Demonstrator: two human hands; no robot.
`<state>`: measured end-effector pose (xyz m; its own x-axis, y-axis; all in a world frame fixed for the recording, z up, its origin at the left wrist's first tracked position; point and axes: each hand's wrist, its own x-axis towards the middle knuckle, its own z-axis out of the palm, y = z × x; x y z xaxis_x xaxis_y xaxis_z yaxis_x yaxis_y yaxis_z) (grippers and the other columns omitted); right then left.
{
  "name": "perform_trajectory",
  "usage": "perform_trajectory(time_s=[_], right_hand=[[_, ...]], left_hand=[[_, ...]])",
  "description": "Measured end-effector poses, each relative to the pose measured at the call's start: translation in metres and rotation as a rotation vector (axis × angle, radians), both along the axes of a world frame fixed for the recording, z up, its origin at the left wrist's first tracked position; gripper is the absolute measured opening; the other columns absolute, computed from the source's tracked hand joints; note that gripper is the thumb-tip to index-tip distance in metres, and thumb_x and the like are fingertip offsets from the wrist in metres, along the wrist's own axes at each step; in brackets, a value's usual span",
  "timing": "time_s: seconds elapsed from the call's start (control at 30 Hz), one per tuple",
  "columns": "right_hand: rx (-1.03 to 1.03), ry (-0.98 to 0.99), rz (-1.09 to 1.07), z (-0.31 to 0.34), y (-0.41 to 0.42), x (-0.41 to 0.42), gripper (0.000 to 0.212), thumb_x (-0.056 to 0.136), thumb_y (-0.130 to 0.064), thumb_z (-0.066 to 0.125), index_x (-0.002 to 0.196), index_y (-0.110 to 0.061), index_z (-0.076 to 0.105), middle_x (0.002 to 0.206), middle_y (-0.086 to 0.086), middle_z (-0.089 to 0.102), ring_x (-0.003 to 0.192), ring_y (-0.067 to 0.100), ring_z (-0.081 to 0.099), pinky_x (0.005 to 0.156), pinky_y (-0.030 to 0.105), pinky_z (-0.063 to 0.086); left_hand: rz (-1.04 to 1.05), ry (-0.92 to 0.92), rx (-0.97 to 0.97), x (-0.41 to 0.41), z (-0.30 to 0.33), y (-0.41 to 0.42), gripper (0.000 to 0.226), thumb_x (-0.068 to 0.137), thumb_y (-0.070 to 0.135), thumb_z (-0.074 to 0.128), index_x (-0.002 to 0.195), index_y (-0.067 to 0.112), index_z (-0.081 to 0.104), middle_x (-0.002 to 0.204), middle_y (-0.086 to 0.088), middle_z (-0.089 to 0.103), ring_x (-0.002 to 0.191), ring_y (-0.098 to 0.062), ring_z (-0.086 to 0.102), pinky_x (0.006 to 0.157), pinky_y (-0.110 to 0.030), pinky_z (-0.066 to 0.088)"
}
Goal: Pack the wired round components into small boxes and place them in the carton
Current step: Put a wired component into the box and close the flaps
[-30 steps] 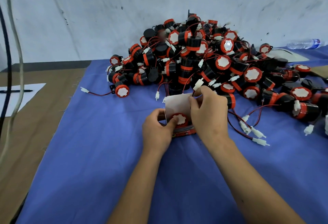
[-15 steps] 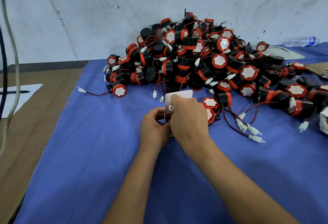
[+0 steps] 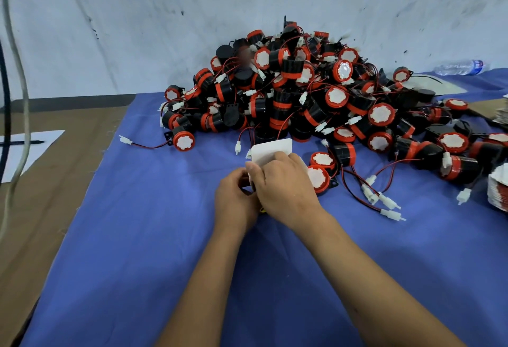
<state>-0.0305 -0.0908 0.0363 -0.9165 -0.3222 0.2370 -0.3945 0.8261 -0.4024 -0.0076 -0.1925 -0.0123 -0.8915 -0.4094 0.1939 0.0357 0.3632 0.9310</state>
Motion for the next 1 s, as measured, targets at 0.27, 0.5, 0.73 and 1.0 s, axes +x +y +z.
perform_trajectory(time_s=[0.27,0.5,0.73,1.0], right_hand=[[-0.241,0.157,0.033,-0.017,0.013,-0.002,0.026,0.101,-0.024,0.059,0.087,-0.019,0.08,0.087,0.0,0.074,0.081,0.018,0.06,0.081,0.037,0.049],[-0.282,0.042,0.11,-0.004,0.021,-0.01,0.014,0.094,-0.021,0.068,0.085,-0.021,0.079,0.082,-0.005,0.075,0.078,0.015,0.066,0.073,0.035,0.055],[-0.171,0.037,0.328,-0.002,0.031,-0.003,0.017,0.096,-0.011,0.063,0.09,-0.01,0.079,0.091,0.004,0.072,0.085,0.02,0.062,0.078,0.039,0.049],[0.187,-0.024,0.382,0.016,0.034,-0.009,0.029,0.101,-0.022,0.053,0.079,-0.022,0.073,0.107,-0.007,0.049,0.111,0.016,0.04,0.107,0.033,0.03]], left_hand=[[-0.04,0.051,0.093,0.005,0.0,0.004,0.011,0.091,0.011,0.071,0.1,0.018,0.073,0.091,0.003,0.076,0.087,-0.02,0.072,0.069,-0.033,0.061],[-0.394,-0.043,0.204,0.014,0.005,-0.013,0.041,0.078,0.011,0.084,0.114,0.023,0.069,0.107,-0.001,0.076,0.092,-0.035,0.071,0.087,-0.042,0.063],[-0.36,-0.004,0.194,0.011,0.002,-0.013,0.039,0.076,0.007,0.078,0.11,0.026,0.072,0.104,-0.008,0.075,0.087,-0.035,0.068,0.09,-0.059,0.059],[-0.374,-0.029,0.183,0.01,0.001,-0.015,0.046,0.068,0.012,0.08,0.108,0.034,0.074,0.102,-0.003,0.077,0.083,-0.022,0.063,0.085,-0.048,0.061]])
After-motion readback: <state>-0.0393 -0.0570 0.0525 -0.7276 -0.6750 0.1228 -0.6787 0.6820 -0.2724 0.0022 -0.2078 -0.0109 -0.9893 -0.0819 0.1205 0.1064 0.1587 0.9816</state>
